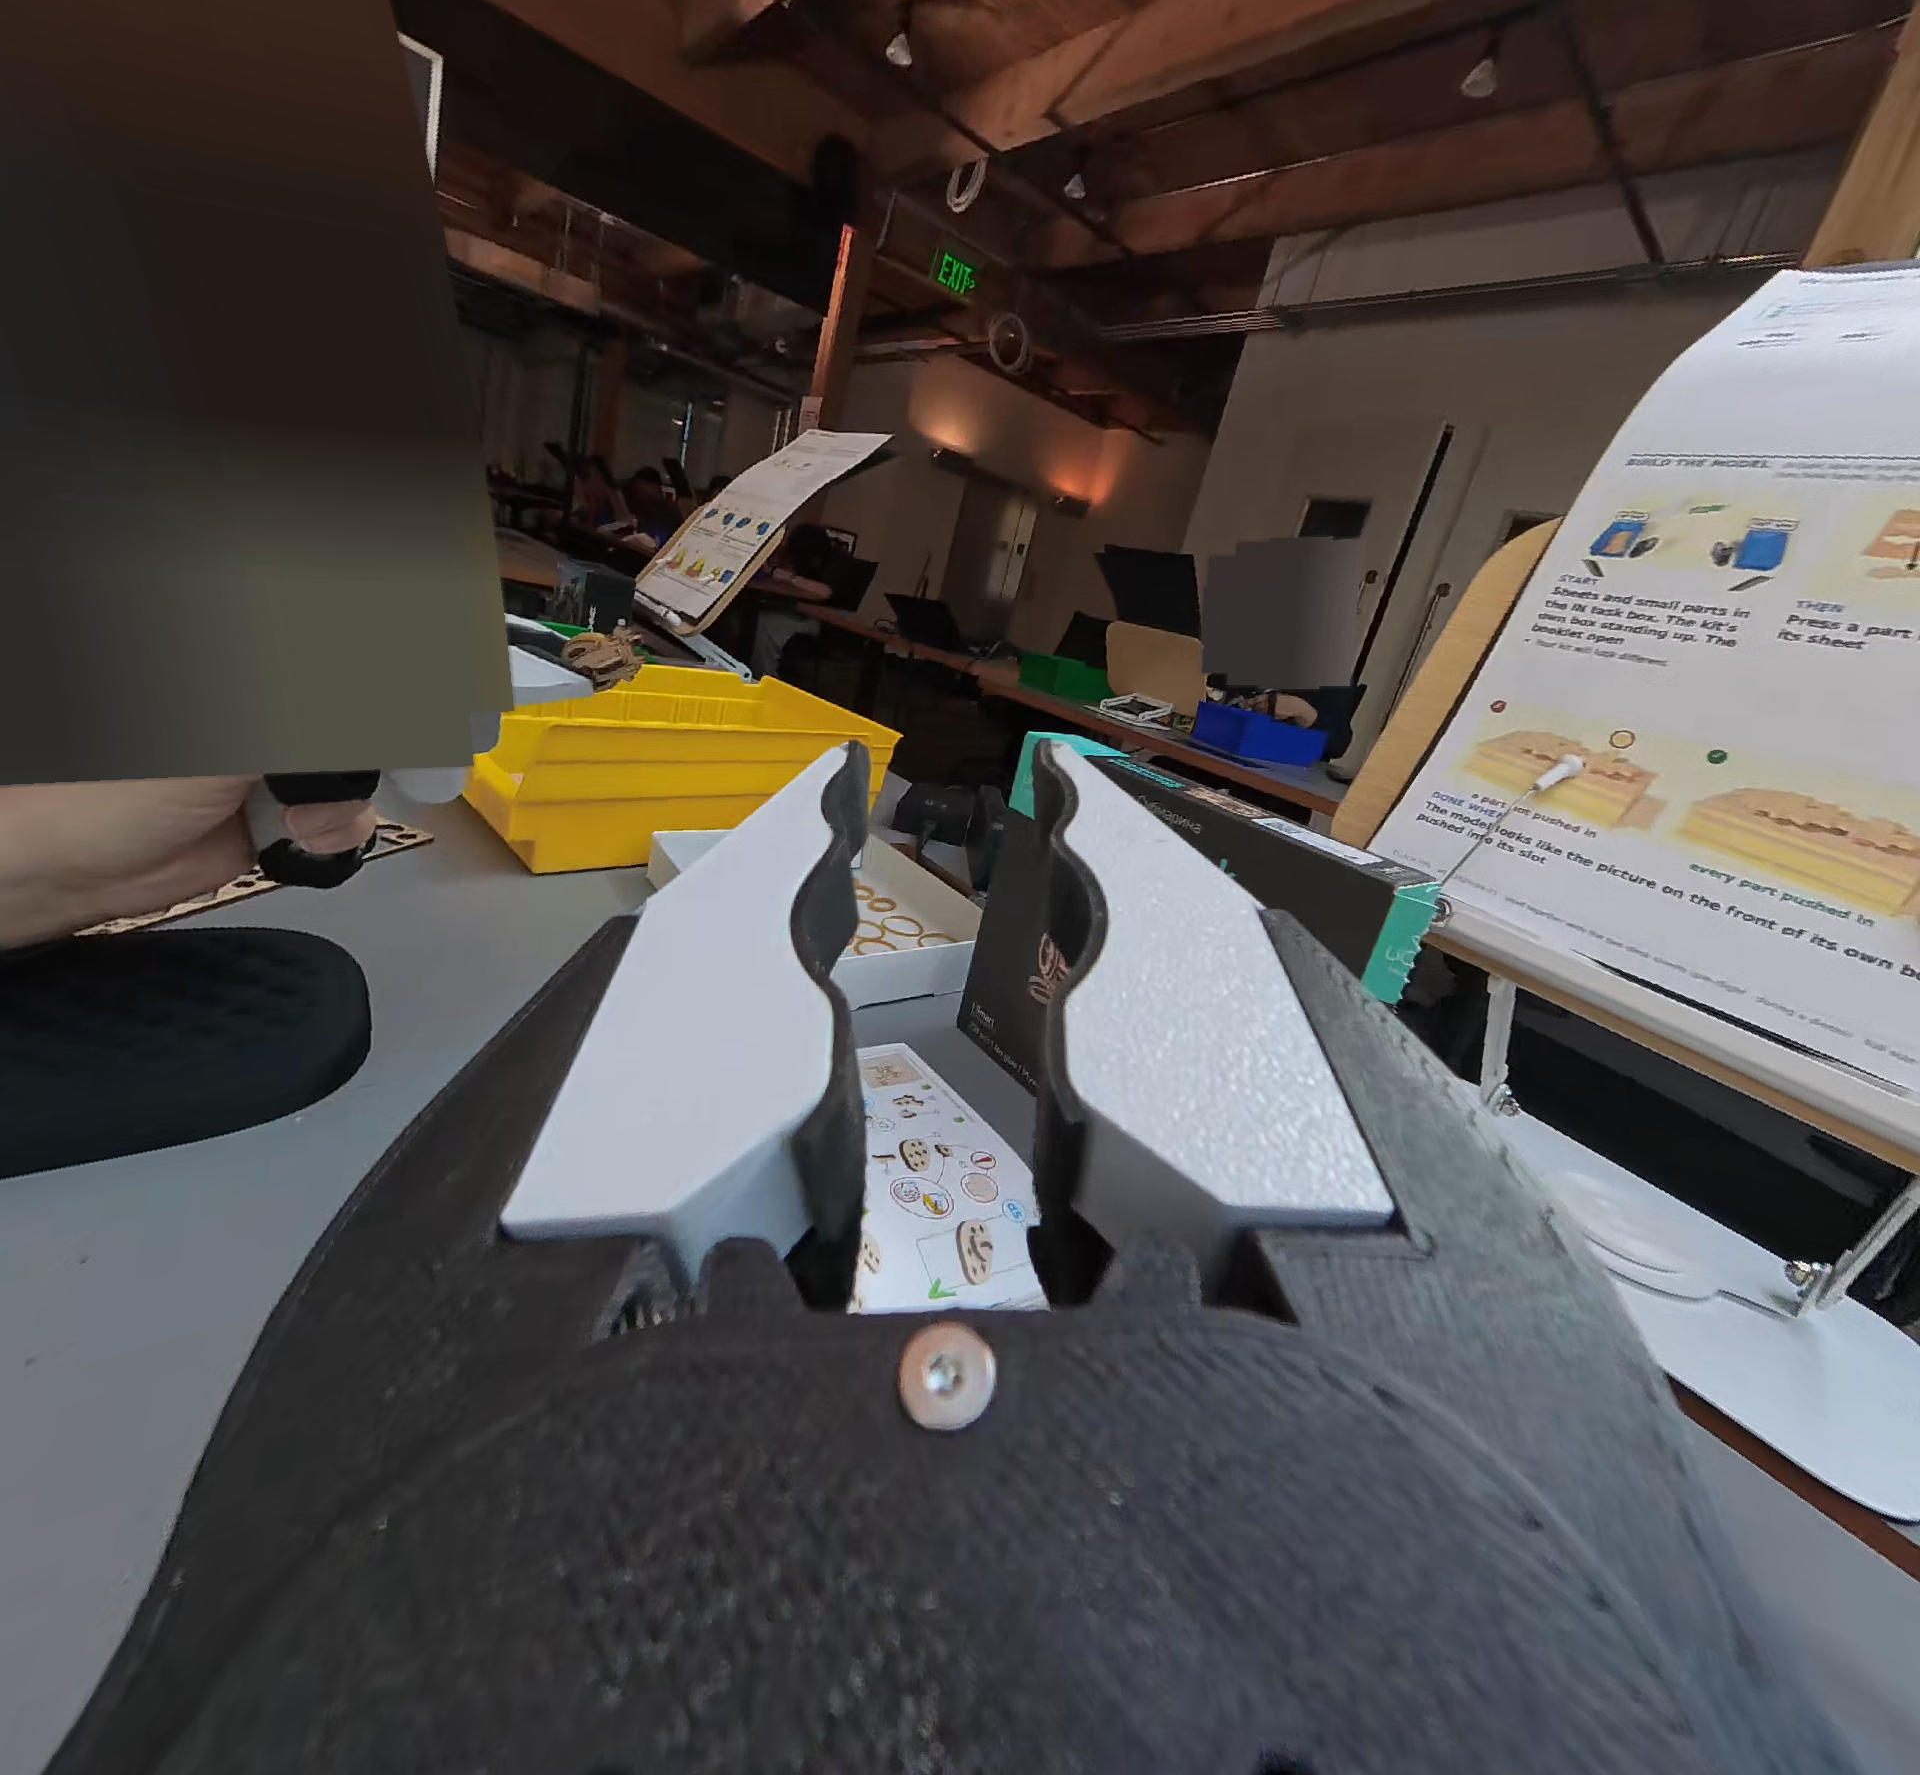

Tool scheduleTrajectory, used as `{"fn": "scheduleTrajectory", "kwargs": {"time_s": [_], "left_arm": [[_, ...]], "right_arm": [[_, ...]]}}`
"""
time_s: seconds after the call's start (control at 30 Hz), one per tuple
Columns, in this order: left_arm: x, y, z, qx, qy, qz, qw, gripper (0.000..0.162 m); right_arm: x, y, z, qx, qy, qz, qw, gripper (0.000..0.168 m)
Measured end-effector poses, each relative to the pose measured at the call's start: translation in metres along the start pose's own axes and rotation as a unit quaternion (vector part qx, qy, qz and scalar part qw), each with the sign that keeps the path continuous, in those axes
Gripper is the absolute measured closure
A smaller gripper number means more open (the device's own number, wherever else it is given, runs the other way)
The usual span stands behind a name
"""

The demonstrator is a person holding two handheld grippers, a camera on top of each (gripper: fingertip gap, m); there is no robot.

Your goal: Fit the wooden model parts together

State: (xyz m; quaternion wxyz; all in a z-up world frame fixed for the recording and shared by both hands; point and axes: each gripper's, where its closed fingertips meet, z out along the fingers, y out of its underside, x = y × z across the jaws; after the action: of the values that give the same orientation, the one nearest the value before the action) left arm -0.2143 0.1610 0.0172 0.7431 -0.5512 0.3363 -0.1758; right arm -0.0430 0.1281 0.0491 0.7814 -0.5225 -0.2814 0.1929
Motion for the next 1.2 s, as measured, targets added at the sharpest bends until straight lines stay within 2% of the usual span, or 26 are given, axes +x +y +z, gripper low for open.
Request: {"fn": "scheduleTrajectory", "kwargs": {"time_s": [0.13,0.27,0.4,0.87,1.2], "left_arm": [[0.0,0.0,0.0,0.0,0.0,0.001,1.0,0.149],[0.001,0.0,0.001,0.001,0.002,0.003,1.0,0.149],[0.002,-0.001,0.001,0.004,0.004,0.007,1.0,0.149],[0.005,0.0,0.001,0.003,0.007,0.012,1.0,0.149],[0.006,0.001,0.002,0.003,0.011,0.011,1.0,0.15]], "right_arm": [[0.008,-0.004,-0.005,0.008,0.019,-0.012,1.0,0.136],[0.002,-0.005,-0.004,0.016,-0.007,0.008,1.0,0.126],[-0.001,-0.005,-0.004,0.017,-0.013,0.001,1.0,0.126],[0.018,0.009,-0.003,-0.009,0.031,0.034,0.999,0.136],[0.021,0.013,-0.003,-0.018,0.034,0.065,0.997,0.14]]}}
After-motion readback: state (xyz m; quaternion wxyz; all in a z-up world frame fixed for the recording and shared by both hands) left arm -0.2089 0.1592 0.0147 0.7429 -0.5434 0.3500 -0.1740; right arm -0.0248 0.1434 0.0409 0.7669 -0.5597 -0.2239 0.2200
